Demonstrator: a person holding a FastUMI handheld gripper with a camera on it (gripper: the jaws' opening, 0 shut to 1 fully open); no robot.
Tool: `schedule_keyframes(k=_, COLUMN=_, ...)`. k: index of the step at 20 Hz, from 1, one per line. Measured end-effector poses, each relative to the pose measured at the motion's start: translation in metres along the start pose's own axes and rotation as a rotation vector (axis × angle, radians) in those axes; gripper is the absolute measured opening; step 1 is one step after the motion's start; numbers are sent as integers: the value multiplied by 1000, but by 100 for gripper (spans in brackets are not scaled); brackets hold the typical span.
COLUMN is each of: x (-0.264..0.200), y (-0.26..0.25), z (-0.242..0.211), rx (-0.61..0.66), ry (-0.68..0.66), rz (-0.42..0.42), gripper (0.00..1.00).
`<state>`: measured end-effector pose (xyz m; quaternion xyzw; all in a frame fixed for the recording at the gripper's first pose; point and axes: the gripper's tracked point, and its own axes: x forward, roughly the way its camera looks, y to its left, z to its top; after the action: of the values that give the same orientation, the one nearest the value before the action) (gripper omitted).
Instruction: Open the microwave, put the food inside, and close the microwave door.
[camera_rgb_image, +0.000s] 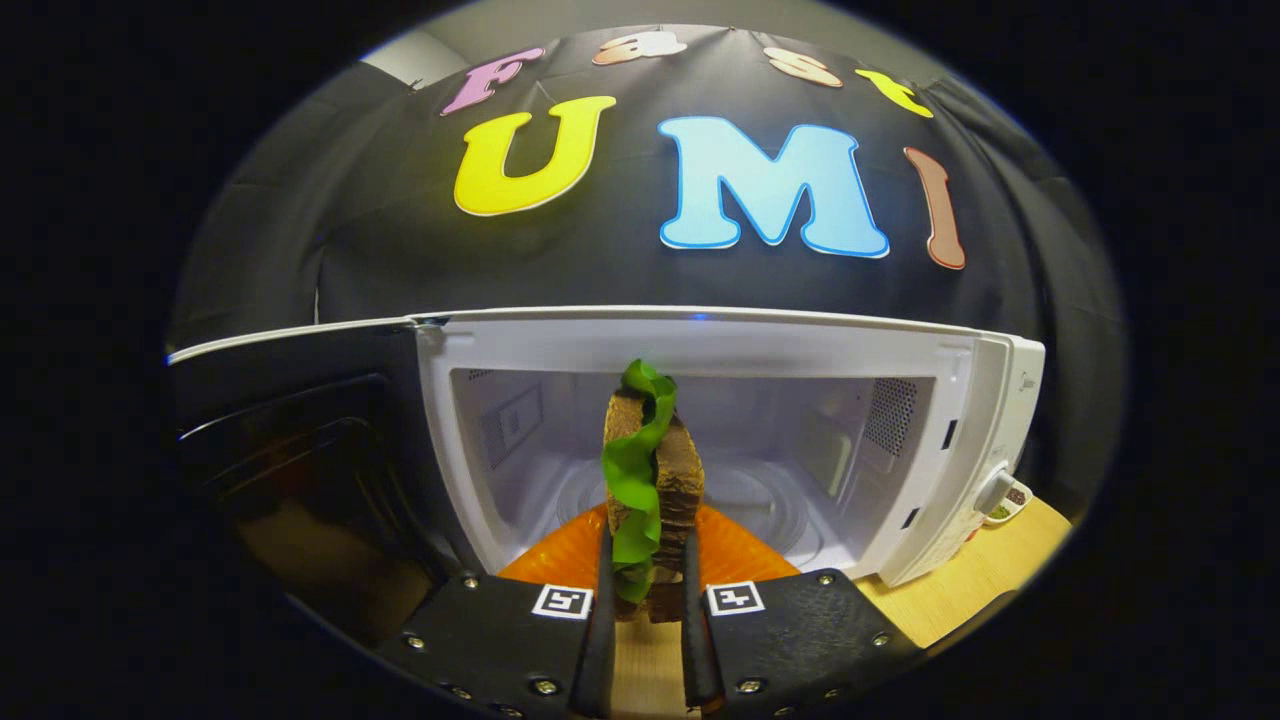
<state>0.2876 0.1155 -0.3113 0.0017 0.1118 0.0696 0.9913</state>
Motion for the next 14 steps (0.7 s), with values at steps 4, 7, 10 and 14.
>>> schedule_keyframes(k=4, x=29, y=10, z=2, rx=32, ry=-2, rz=19, gripper=27)
schedule_keyframes(k=7, x=47, y=13, z=3, rx=46, ry=-12, rz=32, gripper=27)
schedule_keyframes(k=10, x=61, y=10, z=0, rx=67, ry=-21, rz=51, gripper=27)
schedule_keyframes(k=14, x=72, y=10, z=-3, rx=69, ry=-35, rz=81, gripper=35)
